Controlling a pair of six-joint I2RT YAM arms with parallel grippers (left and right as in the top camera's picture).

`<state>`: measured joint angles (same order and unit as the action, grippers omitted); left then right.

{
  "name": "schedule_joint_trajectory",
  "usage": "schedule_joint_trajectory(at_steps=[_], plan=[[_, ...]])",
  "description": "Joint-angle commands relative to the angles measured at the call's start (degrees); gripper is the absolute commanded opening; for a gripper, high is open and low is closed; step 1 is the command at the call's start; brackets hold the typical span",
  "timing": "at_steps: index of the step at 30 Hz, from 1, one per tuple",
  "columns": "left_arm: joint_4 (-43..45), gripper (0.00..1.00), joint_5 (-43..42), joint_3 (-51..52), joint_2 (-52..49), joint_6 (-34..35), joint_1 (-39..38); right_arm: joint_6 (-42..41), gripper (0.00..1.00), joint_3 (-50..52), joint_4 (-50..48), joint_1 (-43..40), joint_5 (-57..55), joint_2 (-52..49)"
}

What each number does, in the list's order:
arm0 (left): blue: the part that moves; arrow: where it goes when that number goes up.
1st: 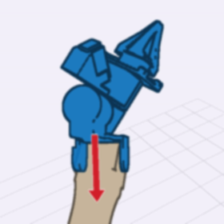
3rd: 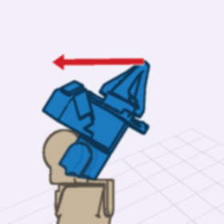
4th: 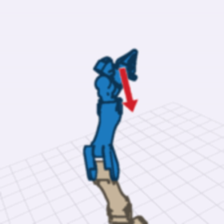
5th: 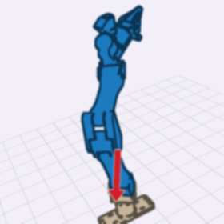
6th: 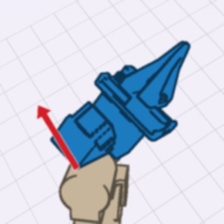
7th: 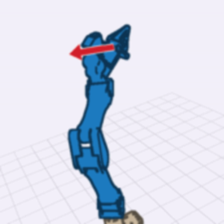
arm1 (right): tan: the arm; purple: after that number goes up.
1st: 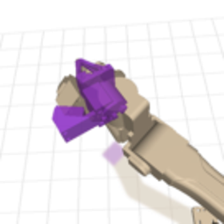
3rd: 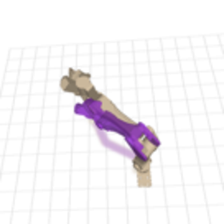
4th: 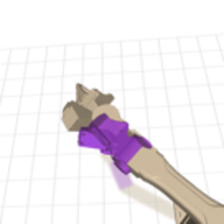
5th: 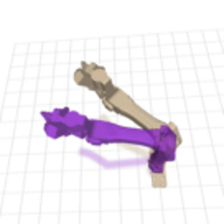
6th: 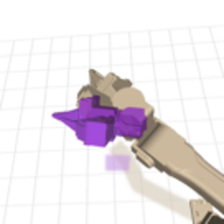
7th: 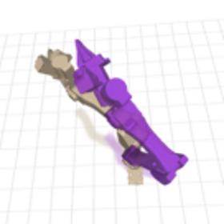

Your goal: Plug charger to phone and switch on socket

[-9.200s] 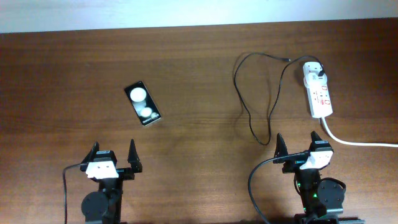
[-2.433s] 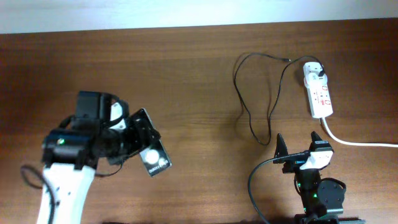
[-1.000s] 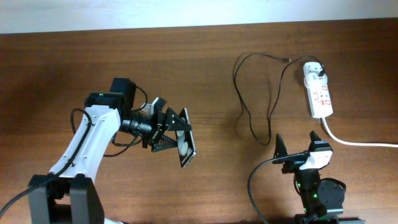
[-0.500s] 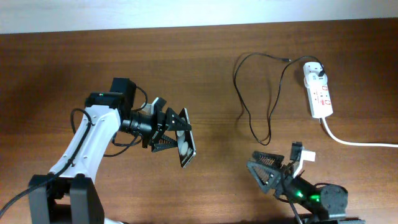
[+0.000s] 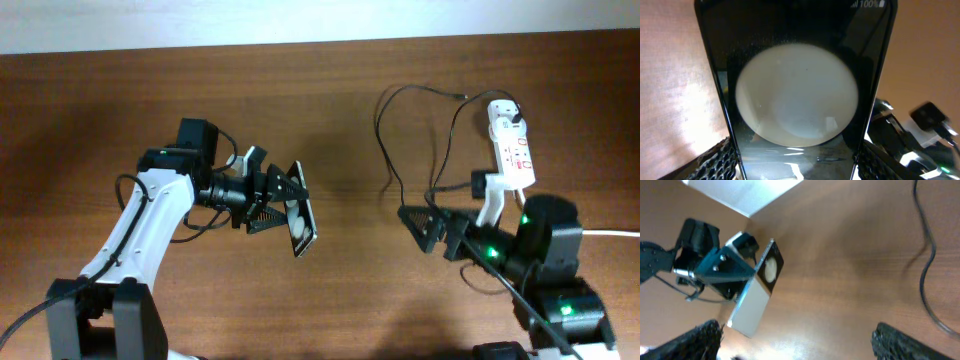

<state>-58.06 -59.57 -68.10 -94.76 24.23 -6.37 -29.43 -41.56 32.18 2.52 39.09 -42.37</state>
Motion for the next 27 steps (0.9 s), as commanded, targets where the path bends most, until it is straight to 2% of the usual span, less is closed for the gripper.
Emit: schedule_joint_trajectory(at_steps=[1, 3, 8, 10, 12, 14, 16, 17, 18, 20, 22, 27], plan=[[3.0, 0.54, -2.2, -0.1, 0.0, 6.3, 0.0, 4.7, 0.99, -9.2, 4.0, 6.9, -8.7, -3.1], [3.6, 0.54, -2.2, -0.1, 0.0, 10.2, 0.0, -0.7, 0.99, -10.0, 4.2, 12.7, -12.7, -3.1], [6.3, 0.54, -2.2, -0.1, 0.0, 20.4, 0.0, -12.7, 0.99, -10.0, 3.9, 38.9, -41.4, -6.0], [7.7, 0.54, -2.2, -0.1, 0.0, 21.7, 0.0, -14.9, 0.99, -10.0, 2.3, 43.9, -45.9, -8.8], [8.1, 0.54, -2.2, -0.1, 0.0, 22.3, 0.0, -14.8, 0.99, -10.0, -3.6, 48.8, -47.7, -14.2], [8.1, 0.54, -2.3, -0.1, 0.0, 22.5, 0.0, -17.6, 0.99, -10.0, -7.5, 50.8, -52.6, -19.9], [8.1, 0.54, -2.4, -0.1, 0.0, 22.5, 0.0, -19.3, 0.97, -10.0, -10.8, 50.8, -52.7, -24.1], [8.1, 0.54, -2.4, -0.1, 0.0, 22.5, 0.0, -19.3, 0.93, -10.0, -13.1, 50.8, -52.7, -25.5], [8.1, 0.54, -2.4, -0.1, 0.0, 22.5, 0.0, -19.3, 0.84, -10.0, -15.6, 50.8, -52.6, -26.9], [8.1, 0.54, -2.4, -0.1, 0.0, 22.5, 0.0, -19.3, 0.76, -10.0, -18.2, 50.8, -52.7, -29.0], [8.1, 0.54, -2.4, -0.1, 0.0, 22.5, 0.0, -19.3, 0.54, -10.0, -21.1, 50.8, -52.4, -32.2], [8.1, 0.54, -2.4, -0.1, 0.0, 22.4, 0.0, -19.3, 0.31, -10.0, -22.8, 50.8, -51.6, -33.4]])
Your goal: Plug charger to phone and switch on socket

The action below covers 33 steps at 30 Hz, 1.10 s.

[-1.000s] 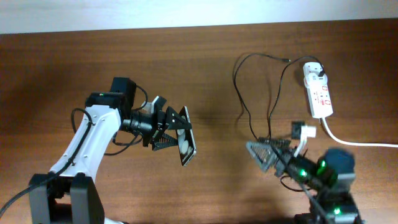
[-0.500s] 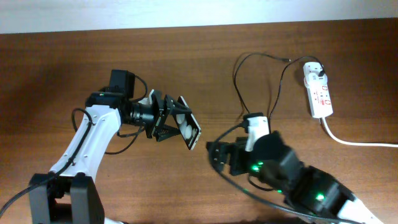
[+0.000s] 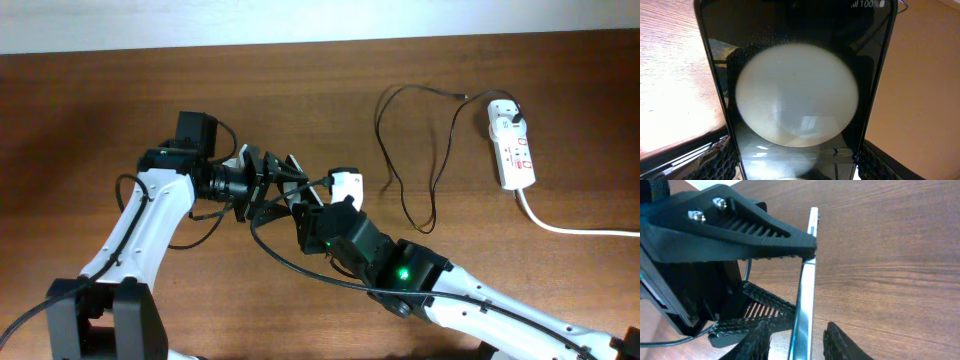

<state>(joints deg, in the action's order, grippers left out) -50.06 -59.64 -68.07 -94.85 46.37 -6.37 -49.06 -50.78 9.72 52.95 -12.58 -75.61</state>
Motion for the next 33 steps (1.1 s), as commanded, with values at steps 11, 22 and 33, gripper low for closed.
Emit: schedule_joint_trajectory(at_steps=[11, 22, 33], plan=[[4.6, 0.99, -8.9, -0.2, 0.1, 0.3, 1.4, 0.0, 0.04, -0.8, 0.8, 0.3, 0.1, 4.4], [-12.0, 0.89, 23.4, -0.2, 38.8, -22.5, 12.7, -7.4, 0.04, -0.8, 16.1, -10.0, 4.6, 20.2], [20.3, 0.99, 3.3, 40.6, 54.4, 25.9, 16.8, -14.9, 0.04, -0.8, 16.0, -9.9, 9.2, 18.8]])
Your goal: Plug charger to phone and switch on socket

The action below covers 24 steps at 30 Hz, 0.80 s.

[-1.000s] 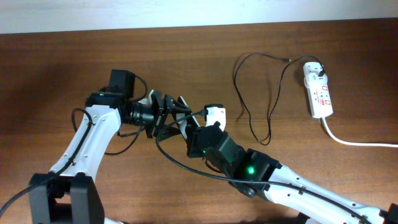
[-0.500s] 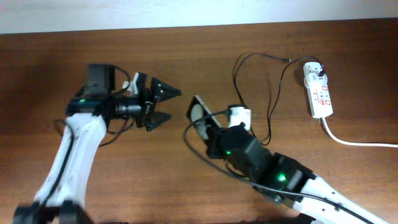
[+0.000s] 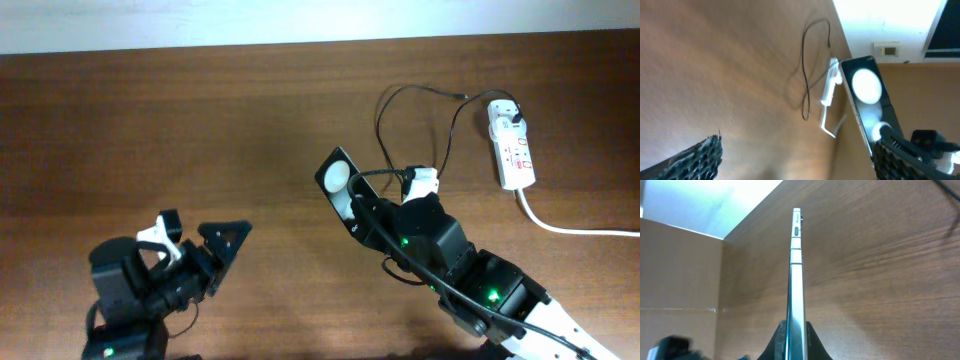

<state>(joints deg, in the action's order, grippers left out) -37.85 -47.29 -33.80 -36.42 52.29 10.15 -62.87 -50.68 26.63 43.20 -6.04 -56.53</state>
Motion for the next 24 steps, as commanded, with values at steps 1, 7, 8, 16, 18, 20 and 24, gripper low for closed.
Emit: schedule_joint_trajectory(at_steps=[1, 7, 8, 16, 18, 20, 24], plan=[[11.5, 0.99, -10.7, 6.9, -7.0, 23.5, 0.2, -1.1, 0.04, -0.9, -1.2, -0.2, 4.4, -1.4], [40.1, 0.99, -9.7, 6.9, -22.3, 36.8, -9.4, -5.2, 0.04, -0.9, -10.7, -0.2, 14.3, -10.5], [43.7, 1.00, -8.6, 6.9, -24.0, 38.4, -11.4, -5.2, 0.04, -0.9, -12.5, -0.2, 16.3, -11.3], [47.7, 0.87, 1.8, 6.9, -26.0, 52.0, -17.6, -23.4, 0.04, -0.9, -12.8, -0.1, 17.4, -11.5], [49.8, 0.79, 4.4, 6.9, -26.0, 55.1, -19.1, -26.1, 0.04, -0.9, -12.6, -0.1, 17.4, -11.5], [55.6, 0.78, 7.1, 6.9, -26.0, 55.1, -21.3, -31.1, 0.04, -0.9, -12.5, -0.1, 16.1, -11.5], [58.4, 0.75, 9.2, 6.9, -26.0, 55.1, -22.9, -34.1, 0.04, -0.9, -12.6, -0.1, 15.9, -11.5]])
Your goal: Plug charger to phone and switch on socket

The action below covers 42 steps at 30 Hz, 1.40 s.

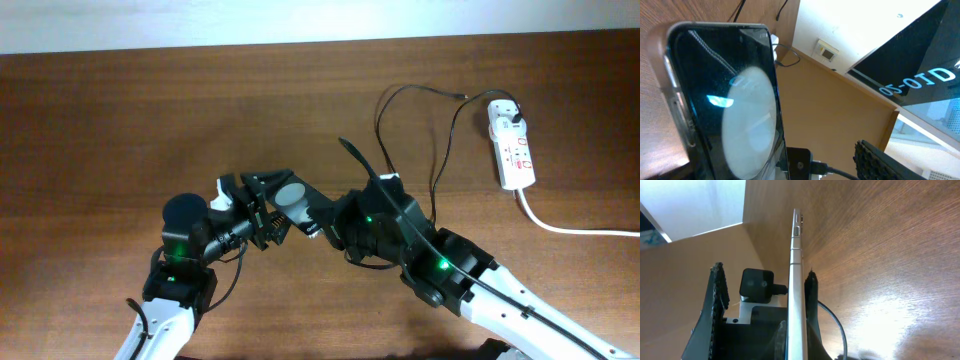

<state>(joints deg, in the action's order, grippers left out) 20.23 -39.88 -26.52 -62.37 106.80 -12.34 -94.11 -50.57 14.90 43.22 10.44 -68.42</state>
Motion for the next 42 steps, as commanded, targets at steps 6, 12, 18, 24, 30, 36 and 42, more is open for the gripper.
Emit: schedule_joint_trajectory(at_steps=[6, 12, 18, 24, 30, 36, 42], plan=[[0.3, 0.49, 2.5, -0.4, -0.1, 0.6, -0.4, -8.4, 0.04, -1.0, -0.9, -0.1, 2.6, 0.4], [0.3, 0.38, 2.2, -0.4, -0.1, 0.6, -1.0, -8.4, 0.04, -1.0, -2.4, -0.1, 2.9, 0.4], [2.5, 0.29, 1.7, -0.4, -0.1, 0.6, -1.9, -8.4, 0.04, -1.0, -2.5, -0.1, 3.4, 0.0], [2.4, 0.03, 0.7, -0.4, -0.1, 0.2, -1.9, -8.4, 0.04, -1.0, -2.2, -0.1, 5.7, -0.4], [-6.4, 0.00, 4.9, -0.4, -0.3, -6.4, -1.9, -8.1, 0.33, -1.0, 17.0, -0.1, 1.7, -0.4], [-1.2, 0.00, -0.9, -0.6, -12.6, -10.7, 1.4, -5.6, 0.45, -1.0, 40.9, -0.1, -18.3, -0.4], [5.6, 0.00, -17.6, -10.0, -29.0, -13.5, 1.4, 5.0, 0.93, -1.0, 46.4, -0.2, -25.7, -0.5]])
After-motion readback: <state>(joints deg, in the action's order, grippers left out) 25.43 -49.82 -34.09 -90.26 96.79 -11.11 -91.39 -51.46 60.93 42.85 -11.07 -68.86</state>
